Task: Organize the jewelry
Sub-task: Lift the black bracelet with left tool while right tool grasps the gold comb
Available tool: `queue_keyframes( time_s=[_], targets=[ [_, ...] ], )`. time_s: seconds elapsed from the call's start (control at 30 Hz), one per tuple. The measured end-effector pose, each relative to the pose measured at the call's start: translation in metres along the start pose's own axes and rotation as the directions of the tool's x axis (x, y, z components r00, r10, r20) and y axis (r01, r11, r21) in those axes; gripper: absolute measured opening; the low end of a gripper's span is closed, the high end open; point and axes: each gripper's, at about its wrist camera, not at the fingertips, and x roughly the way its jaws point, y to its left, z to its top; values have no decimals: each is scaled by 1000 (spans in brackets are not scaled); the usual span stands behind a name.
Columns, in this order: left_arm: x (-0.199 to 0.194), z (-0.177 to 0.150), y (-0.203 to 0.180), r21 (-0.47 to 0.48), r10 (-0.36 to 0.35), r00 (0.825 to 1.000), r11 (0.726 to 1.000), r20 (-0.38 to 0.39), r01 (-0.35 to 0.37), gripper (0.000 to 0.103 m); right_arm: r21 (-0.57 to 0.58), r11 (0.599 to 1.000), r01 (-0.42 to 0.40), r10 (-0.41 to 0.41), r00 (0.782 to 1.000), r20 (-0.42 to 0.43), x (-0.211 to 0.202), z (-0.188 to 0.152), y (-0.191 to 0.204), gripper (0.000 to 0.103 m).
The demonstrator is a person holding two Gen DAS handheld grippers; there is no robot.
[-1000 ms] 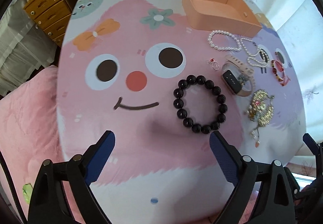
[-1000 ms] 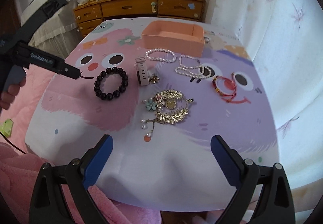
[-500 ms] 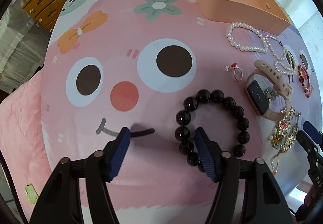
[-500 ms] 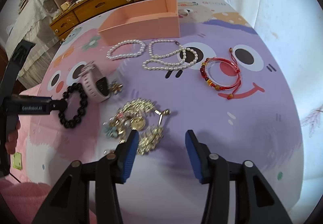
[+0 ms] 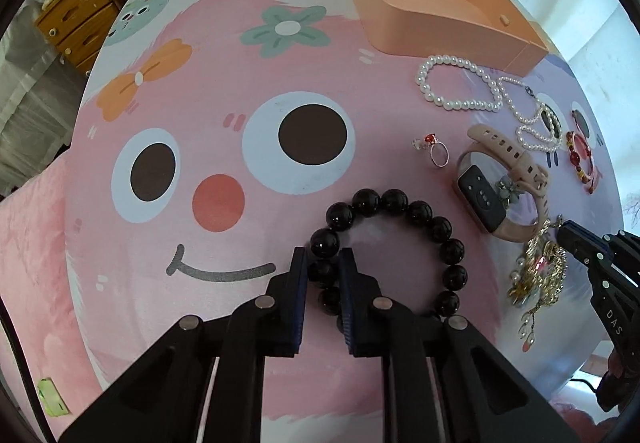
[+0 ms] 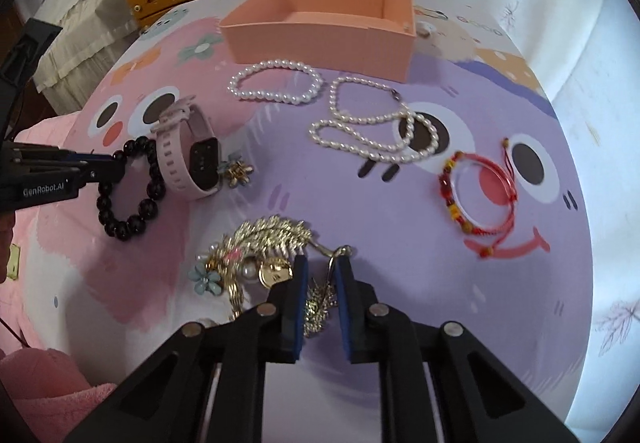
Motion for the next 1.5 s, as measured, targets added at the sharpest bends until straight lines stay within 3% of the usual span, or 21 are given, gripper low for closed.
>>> queue_keyframes(
  time_s=[0.13,0.47,0.57,0.7,0.77,0.83,0.9,1.0,1.17,1.27,1.33,1.5],
  targets=[
    [-5,-1,10,-42,-35,999,999,12,36,13,26,999,-24,23,999,33,-7,7,-2,2],
    [-68,-8,7,33,-104,980,994,168,100,13,63,997,-40,30,986,162,-45,14,3,0],
    [-87,-7,9,43,-134,969,991,208,128,13,100,994,-36,21,989,148,-43,12,0,0],
    [-121,-5,14,61,-158,947,987,279,147,13,187,977,-106,97,994,59,-27,6,-10,1],
    [-135,-6,16,72,-161,936,987,312,146,13,193,975,-109,106,994,24,-22,1,-9,10],
    [-148,-6,18,77,-167,926,986,338,149,13,175,977,-120,116,993,31,-23,-5,-5,39],
    [-159,-8,22,75,-176,917,984,359,160,13,146,980,-137,132,990,42,-24,-12,4,53],
    [-172,-12,27,77,-194,903,981,383,178,13,78,987,-137,133,990,49,-23,-20,20,53],
    [-187,-19,33,79,-193,895,981,403,176,13,-23,1000,10,-10,1000,2,-5,-28,37,54],
    [-193,-23,36,80,-188,889,982,418,170,13,-69,996,53,-54,998,-12,1,-33,40,56],
    [-197,-26,39,73,-180,887,984,426,164,13,-99,993,68,-69,998,-9,3,-34,40,67],
    [-204,-28,45,42,-188,882,981,431,189,13,-127,991,42,-41,999,5,9,-24,35,74]
  ],
)
